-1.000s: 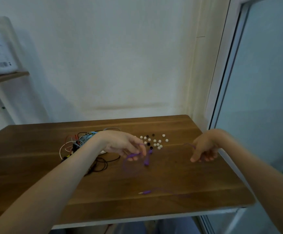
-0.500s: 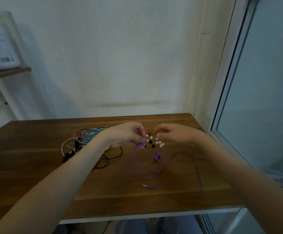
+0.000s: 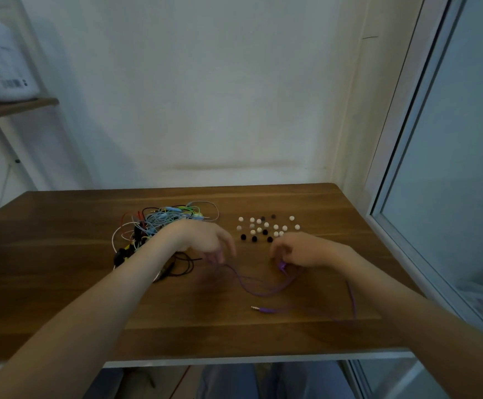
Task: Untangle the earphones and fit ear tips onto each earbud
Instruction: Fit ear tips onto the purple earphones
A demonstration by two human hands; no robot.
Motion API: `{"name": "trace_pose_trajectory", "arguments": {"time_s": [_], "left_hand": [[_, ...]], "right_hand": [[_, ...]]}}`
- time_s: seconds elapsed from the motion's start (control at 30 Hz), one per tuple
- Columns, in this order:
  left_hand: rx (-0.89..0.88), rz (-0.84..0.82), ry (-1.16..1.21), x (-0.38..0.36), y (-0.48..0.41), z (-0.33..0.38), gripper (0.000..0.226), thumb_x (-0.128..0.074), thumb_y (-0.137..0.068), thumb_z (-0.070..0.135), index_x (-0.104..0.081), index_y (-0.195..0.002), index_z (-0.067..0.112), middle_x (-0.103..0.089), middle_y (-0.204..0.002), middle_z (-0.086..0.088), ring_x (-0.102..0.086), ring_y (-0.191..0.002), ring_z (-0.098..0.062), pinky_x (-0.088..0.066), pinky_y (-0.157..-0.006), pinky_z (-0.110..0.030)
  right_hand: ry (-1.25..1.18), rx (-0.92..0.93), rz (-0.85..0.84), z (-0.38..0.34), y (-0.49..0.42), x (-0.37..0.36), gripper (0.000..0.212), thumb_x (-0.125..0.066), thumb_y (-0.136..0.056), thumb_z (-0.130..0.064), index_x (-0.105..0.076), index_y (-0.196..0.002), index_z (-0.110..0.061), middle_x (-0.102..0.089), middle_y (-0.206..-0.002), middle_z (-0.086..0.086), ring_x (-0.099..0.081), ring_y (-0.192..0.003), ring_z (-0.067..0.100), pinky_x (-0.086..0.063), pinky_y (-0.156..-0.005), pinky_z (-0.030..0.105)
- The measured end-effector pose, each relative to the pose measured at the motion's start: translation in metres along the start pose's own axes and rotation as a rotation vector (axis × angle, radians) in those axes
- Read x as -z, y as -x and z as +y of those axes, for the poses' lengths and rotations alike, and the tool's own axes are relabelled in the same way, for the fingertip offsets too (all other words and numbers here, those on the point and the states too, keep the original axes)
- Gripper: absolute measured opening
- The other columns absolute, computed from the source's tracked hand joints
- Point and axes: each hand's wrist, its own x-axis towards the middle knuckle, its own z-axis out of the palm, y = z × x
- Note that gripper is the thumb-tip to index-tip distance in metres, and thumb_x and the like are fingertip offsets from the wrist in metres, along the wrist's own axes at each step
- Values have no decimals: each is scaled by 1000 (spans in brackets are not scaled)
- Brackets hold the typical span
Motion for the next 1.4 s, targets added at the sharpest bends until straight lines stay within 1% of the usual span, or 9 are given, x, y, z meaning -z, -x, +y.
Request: {"name": "trace_pose_trajectory", "arguments": {"time_s": [0.07,0.17,0.33,0.57,0.73,0.87,1.07,1.27,1.4], "left_hand": [[17,-73,-70,1,0,1,40,-46,-89,-5,-61,-114,23,-58,-110,4,-54,-106,-13,-45,-90,-27],[-24,142,-109,0,-6,5,47,-38,-84,-10,-64,-110,19,-52,-120,3,-45,-124,-17,-40,-99,-32],[-83,522,20,-6,-26,16,30,-40,-90,0,-63,-94,20,-60,-118,0,-55,-109,-19,-47,-88,-32],[-81,189,337,-31,-50,25,20,-52,-98,31,-61,-95,15,-68,-93,-8,-66,-72,-14,-58,-64,-23],[-139,72,708,-35,-62,20,23,-58,-95,14,-58,-114,2,-66,-86,-7,-64,-70,-10,-56,-66,-21],[-231,47,777,-33,-67,10,12,-60,-93,8,-55,-103,6,-67,-79,-5,-63,-68,-11,-53,-63,-21],[-321,242,816,-41,-82,3,3,-52,-98,15,-55,-99,14,-61,-74,-2,-56,-60,-10,-46,-57,-23],[-421,588,939,-67,-97,5,15,-44,-101,13,-58,-100,17,-58,-72,1,-56,-62,-8,-47,-62,-23],[-428,567,1085,-74,-105,-1,15,-43,-100,6,-57,-102,12,-59,-73,-2,-57,-63,-8,-48,-60,-22]], "right_hand": [[-25,31,-16,3,1,2,23,-55,-94,-13,-61,-112,-25,-56,-112,-2,-57,-97,12,-49,-81,23],[-77,68,-27,5,2,1,17,-61,-91,-17,-62,-106,-26,-55,-111,-4,-57,-94,8,-50,-82,24],[-67,105,-27,3,-2,-4,13,-62,-90,-18,-61,-98,-29,-55,-107,-6,-55,-98,11,-48,-81,24],[-314,108,186,-1,-13,-11,11,-56,-93,-12,-58,-101,-20,-58,-89,-7,-55,-81,6,-44,-68,16],[-488,163,297,-1,-19,-13,11,-55,-93,-9,-59,-101,-14,-61,-94,3,-59,-80,11,-51,-72,23],[-667,170,246,6,-21,-11,17,-54,-95,-10,-56,-111,-10,-62,-101,11,-61,-78,15,-53,-67,22],[-391,-13,582,27,-34,-7,18,-48,-97,-11,-56,-108,-22,-53,-95,-15,-52,-88,0,-39,-67,11],[-341,5,571,30,-40,-21,7,-56,-94,-27,-54,-100,-25,-53,-92,-13,-52,-81,2,-40,-68,15],[-236,14,585,32,-40,-29,11,-60,-90,-22,-54,-98,-27,-46,-93,-16,-48,-81,-1,-37,-70,13]]}}
